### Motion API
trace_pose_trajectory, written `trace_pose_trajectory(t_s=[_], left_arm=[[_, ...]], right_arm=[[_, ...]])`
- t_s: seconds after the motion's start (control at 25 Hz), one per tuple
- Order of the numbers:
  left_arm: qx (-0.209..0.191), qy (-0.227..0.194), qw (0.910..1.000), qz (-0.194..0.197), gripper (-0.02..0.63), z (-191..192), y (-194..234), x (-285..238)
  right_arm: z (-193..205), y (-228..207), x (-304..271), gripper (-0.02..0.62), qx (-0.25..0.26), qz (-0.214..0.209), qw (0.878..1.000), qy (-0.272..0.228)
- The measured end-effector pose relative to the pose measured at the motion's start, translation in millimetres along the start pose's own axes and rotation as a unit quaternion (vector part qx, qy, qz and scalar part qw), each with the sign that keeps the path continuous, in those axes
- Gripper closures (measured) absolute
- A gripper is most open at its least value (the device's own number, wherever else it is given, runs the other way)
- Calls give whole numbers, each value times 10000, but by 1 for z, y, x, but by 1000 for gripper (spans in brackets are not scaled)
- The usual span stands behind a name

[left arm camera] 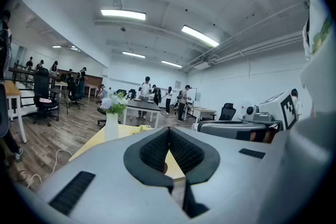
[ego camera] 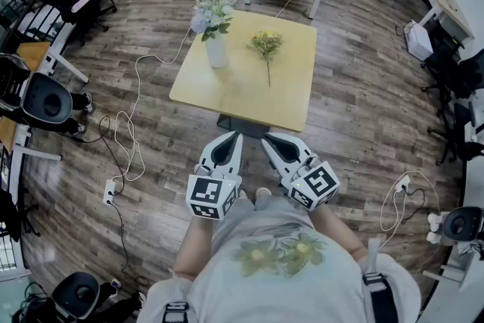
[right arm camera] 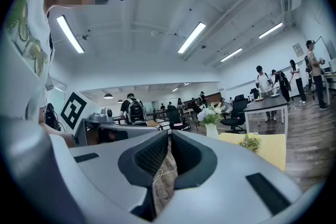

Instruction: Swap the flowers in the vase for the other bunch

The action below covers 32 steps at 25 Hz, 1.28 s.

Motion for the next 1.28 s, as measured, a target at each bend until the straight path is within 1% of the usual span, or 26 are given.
trace_pose_trajectory(t_s=[0.16,0.44,0.72,0.84,1.0,1.16,1.28], left_arm=[[-16,26,10000,27,589,0,16,4],[-1,128,9999,106,589,13,48,5],[-10,346,9990,274,589,31,75,-12],[-43,388,9988,306,589,33,83,-30],[-24,441,9987,273,589,25,108,-66],[-44,468,9986,240,589,9,128,-108],[-37,450,9989,109,589,-6,146,-142]], right_arm=[[1,4,-14,545,-30,22,10000,-69],[13,8,-38,545,-120,123,9997,-155],[24,-10,-57,545,-162,358,9992,-112],[28,-29,-63,545,-203,408,9989,-91],[24,-63,-87,545,-261,422,9987,-69],[15,-112,-109,545,-293,403,9988,29],[5,-150,-128,544,-288,303,9991,44]])
Point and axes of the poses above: the fingertips, and each gripper's own axes: x backward along the fingers, y to its left, z out of its underside, the point moved 1 cm from there along x, backward along the fingers, and after that the axes turned 14 degrees about -z, right-handed, at the moved point
